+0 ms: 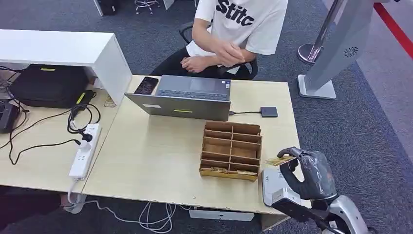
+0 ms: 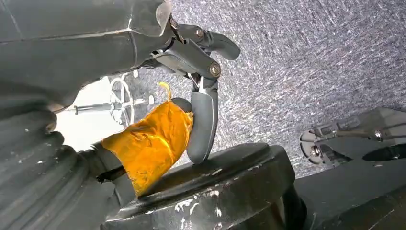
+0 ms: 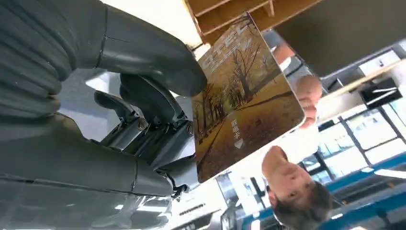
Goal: Pass the card to the sensor for recognition and then transmit it.
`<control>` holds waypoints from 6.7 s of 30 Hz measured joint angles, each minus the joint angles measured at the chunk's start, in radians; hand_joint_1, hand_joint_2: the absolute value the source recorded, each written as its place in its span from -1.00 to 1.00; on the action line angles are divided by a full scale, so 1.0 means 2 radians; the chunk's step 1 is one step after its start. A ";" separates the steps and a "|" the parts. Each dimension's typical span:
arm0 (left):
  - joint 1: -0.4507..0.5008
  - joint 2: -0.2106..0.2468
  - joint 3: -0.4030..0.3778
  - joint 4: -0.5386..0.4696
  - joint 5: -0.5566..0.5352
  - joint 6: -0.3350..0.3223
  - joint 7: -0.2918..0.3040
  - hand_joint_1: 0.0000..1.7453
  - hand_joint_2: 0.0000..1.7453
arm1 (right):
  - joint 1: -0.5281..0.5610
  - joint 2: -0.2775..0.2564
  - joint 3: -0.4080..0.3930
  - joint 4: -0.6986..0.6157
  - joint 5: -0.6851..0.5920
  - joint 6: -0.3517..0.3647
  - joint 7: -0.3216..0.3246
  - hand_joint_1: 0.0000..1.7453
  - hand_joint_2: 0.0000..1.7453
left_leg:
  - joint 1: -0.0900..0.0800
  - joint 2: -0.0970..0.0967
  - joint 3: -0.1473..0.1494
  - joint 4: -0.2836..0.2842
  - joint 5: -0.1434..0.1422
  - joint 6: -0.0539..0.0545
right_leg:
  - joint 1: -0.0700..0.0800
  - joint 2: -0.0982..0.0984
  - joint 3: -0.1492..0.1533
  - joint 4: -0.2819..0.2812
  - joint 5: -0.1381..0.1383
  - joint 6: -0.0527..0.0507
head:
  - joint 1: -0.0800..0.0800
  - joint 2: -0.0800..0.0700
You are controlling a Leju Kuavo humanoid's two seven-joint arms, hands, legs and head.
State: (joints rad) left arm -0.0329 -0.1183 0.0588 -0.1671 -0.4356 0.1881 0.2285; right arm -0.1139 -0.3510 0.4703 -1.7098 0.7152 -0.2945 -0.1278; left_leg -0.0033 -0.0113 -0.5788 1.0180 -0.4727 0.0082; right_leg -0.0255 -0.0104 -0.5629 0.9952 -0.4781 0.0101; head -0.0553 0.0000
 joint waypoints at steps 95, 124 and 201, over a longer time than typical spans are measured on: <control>0.000 -0.008 0.055 0.000 -0.047 0.002 0.000 -1.00 1.00 | 0.083 0.118 0.050 0.119 0.169 -0.190 0.083 -1.00 1.00 | 0.002 -0.001 0.000 0.000 -0.001 -0.002 | 0.001 0.000 0.000 -0.001 -0.001 -0.001 | 0.000 0.000; -0.003 -0.006 0.055 0.000 -0.069 -0.009 0.015 -1.00 1.00 | 0.024 0.219 0.019 0.274 0.224 -0.198 0.083 -1.00 1.00 | 0.002 -0.001 0.000 0.000 -0.001 -0.002 | 0.001 0.000 0.000 0.000 -0.001 -0.001 | 0.000 0.000; -0.011 0.000 0.055 -0.002 -0.156 -0.046 0.007 -1.00 1.00 | -0.413 0.252 -0.009 0.500 -0.075 -0.042 0.115 0.90 1.00 | 0.002 0.000 0.000 0.000 0.002 -0.003 | 0.002 0.000 0.000 0.000 0.001 -0.002 | 0.000 0.000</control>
State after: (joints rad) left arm -0.0541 -0.1183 0.1678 -0.1705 -0.7469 0.0965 0.2422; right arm -0.9401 0.1533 0.4520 -0.7097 0.5657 -0.3776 0.1030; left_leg 0.0005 -0.0114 -0.5790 1.0179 -0.4693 0.0029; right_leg -0.0219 -0.0100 -0.5635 0.9958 -0.4757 0.0059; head -0.0553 0.0000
